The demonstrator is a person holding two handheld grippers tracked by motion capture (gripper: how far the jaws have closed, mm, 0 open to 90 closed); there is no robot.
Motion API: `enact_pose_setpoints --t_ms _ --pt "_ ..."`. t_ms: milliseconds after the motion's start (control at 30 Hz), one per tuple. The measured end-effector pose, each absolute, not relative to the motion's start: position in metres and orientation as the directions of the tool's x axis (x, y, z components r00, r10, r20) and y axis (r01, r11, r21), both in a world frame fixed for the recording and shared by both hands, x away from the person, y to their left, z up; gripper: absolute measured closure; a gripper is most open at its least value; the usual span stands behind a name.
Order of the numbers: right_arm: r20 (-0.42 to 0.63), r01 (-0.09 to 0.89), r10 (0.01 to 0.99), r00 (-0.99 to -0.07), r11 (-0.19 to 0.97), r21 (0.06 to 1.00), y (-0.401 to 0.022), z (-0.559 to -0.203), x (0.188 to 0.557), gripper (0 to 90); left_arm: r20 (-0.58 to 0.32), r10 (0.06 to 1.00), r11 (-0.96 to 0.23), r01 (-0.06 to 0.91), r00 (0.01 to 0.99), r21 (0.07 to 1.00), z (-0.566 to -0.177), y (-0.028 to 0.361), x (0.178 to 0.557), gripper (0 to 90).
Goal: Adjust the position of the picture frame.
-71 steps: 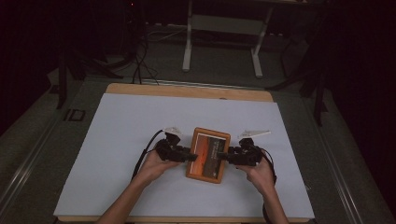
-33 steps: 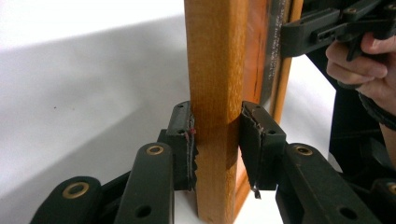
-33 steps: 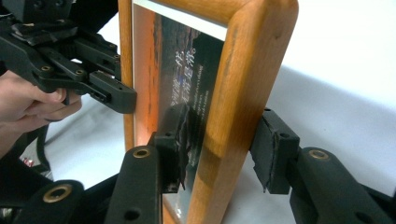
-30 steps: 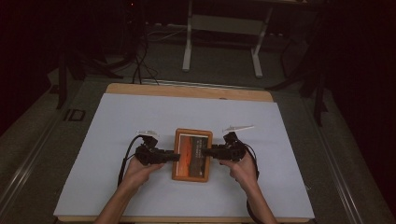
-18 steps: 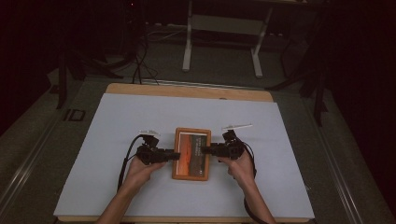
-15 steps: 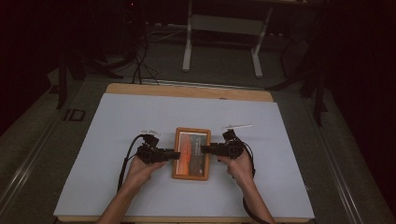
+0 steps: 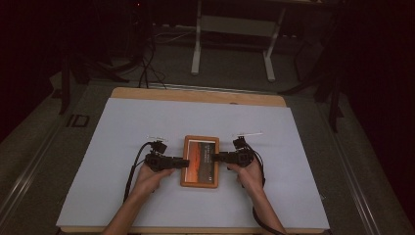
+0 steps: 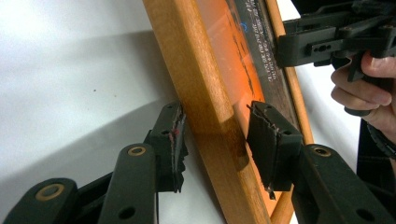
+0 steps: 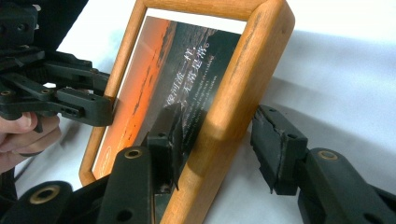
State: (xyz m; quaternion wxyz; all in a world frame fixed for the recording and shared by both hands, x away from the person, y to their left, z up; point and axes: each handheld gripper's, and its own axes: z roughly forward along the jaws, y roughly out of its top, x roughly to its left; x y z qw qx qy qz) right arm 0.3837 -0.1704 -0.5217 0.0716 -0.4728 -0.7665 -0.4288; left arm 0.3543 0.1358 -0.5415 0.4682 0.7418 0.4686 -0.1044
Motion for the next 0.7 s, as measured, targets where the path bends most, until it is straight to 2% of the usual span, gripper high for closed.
enact_pose_setpoints --t_ms 100,167,267,400,600,633,700 --pt "0.511 0.782 0.661 -0.549 0.191 0.593 -0.170 -0.522 0.384 52.9 -0.566 0.611 -0.133 0.776 0.554 0.617 -0.541 0.134 0.353 54.5" --pt "0.505 0.778 0.661 -0.555 0.196 0.597 -0.171 -0.522 0.383 51.9 -0.556 0.620 -0.139 0.775 0.553 0.616 -0.541 0.134 0.353 47.3" --pt "0.477 0.765 0.676 -0.562 0.205 0.611 -0.172 -0.521 0.379 48.3 -0.555 0.628 -0.135 0.779 0.545 0.613 -0.542 0.135 0.353 43.7" --pt "0.464 0.748 0.685 -0.562 0.183 0.638 -0.181 -0.514 0.376 44.1 -0.538 0.643 -0.131 0.770 0.545 0.624 -0.541 0.138 0.352 42.5" --pt "0.417 0.720 0.705 -0.574 0.192 0.667 -0.187 -0.507 0.373 43.4 -0.510 0.666 -0.109 0.748 0.544 0.655 -0.536 0.141 0.347 42.4" --pt "0.348 0.687 0.722 -0.598 0.238 0.686 -0.188 -0.505 0.370 42.6 -0.451 0.699 -0.105 0.704 0.554 0.702 -0.531 0.142 0.342 42.4" --pt "0.335 0.680 0.724 -0.603 0.248 0.690 -0.187 -0.505 0.369 42.3 -0.431 0.709 -0.108 0.691 0.558 0.715 -0.529 0.141 0.341 42.4"
